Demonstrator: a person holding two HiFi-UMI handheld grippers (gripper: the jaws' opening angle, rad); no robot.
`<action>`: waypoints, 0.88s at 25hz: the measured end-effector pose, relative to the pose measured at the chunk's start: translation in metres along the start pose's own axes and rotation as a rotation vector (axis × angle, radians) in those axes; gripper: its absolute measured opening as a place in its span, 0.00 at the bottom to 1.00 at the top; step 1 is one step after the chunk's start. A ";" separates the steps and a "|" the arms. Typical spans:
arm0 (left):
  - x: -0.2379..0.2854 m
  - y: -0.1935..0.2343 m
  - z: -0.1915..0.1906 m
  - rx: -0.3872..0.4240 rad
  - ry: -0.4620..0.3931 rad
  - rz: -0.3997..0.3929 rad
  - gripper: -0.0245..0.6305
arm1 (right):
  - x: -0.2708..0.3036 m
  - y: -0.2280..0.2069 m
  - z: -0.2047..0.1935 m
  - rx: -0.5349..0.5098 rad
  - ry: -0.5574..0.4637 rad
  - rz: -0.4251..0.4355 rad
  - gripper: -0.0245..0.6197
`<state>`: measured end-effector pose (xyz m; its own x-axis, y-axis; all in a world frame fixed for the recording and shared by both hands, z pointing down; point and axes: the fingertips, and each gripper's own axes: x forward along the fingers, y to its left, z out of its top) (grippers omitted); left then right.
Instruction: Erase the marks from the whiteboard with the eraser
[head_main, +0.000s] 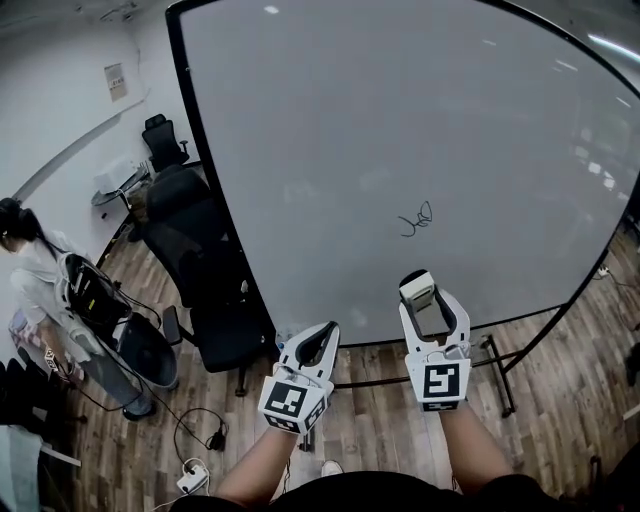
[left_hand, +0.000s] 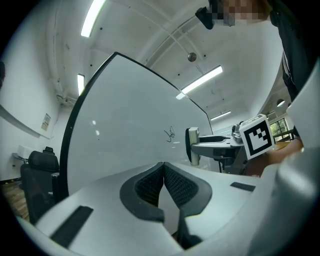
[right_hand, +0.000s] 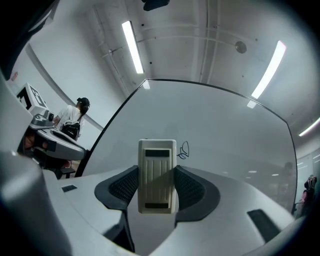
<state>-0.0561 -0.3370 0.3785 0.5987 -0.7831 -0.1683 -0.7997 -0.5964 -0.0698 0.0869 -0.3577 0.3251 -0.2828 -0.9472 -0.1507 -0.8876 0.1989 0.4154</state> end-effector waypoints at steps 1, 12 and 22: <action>0.001 0.005 0.001 0.001 -0.003 0.000 0.07 | 0.010 0.001 0.004 -0.007 -0.005 -0.003 0.42; 0.006 0.043 -0.002 -0.002 -0.021 -0.014 0.07 | 0.088 0.013 0.027 -0.065 -0.008 -0.049 0.42; 0.007 0.063 -0.010 -0.010 -0.021 -0.008 0.07 | 0.110 0.018 0.036 -0.117 -0.003 -0.083 0.42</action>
<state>-0.1014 -0.3816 0.3826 0.6036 -0.7747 -0.1885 -0.7945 -0.6041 -0.0615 0.0268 -0.4499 0.2838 -0.2114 -0.9584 -0.1917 -0.8598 0.0891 0.5029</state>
